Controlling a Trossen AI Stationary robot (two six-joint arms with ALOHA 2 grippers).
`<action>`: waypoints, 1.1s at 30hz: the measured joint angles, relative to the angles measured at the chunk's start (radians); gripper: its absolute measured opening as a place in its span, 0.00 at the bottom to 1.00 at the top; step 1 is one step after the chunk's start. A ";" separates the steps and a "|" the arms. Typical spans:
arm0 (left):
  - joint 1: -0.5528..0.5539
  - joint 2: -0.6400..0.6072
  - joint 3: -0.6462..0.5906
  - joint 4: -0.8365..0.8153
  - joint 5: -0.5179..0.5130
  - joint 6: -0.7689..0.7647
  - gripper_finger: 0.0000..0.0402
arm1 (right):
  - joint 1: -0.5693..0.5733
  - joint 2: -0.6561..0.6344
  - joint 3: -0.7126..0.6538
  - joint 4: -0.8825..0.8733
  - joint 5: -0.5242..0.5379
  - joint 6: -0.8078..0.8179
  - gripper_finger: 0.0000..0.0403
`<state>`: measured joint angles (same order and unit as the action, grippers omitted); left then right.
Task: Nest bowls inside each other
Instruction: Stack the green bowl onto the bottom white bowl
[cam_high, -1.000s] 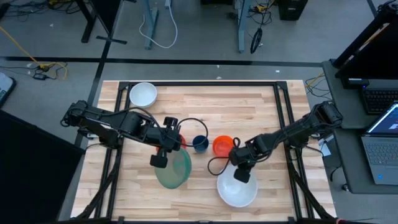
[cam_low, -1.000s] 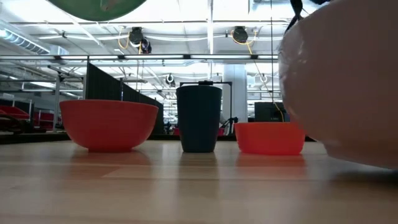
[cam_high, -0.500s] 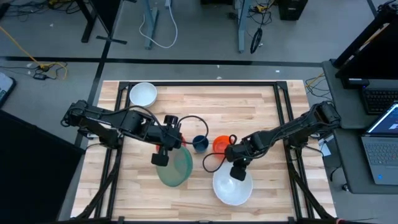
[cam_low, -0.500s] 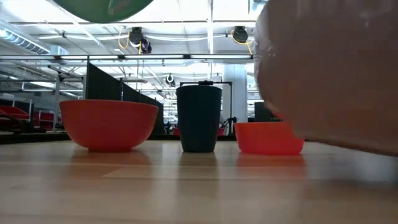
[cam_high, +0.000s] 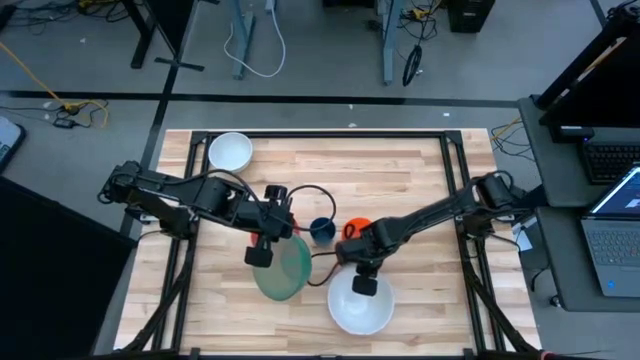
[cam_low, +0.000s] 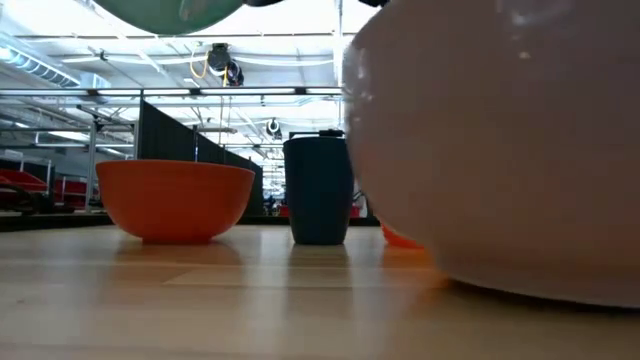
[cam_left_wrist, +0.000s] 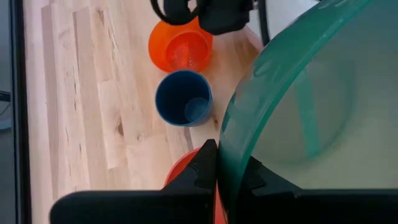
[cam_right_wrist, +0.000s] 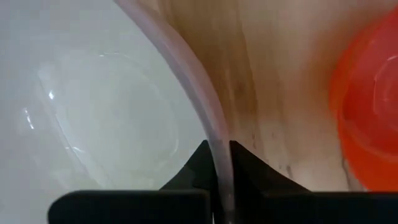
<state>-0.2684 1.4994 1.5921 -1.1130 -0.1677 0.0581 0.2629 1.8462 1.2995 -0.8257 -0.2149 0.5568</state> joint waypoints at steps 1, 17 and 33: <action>0.000 0.000 0.000 0.000 0.000 0.000 0.00 | -0.005 0.001 0.000 0.000 0.000 0.001 0.02; 0.000 0.000 0.000 -0.001 0.000 0.009 0.00 | -0.016 0.001 0.001 -0.020 0.006 0.010 0.08; 0.000 0.000 0.001 -0.001 0.001 0.009 0.00 | -0.050 -0.013 0.113 -0.087 0.007 -0.028 0.20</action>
<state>-0.2687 1.4994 1.5929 -1.1137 -0.1669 0.0673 0.2129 1.8337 1.4122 -0.9131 -0.2076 0.5286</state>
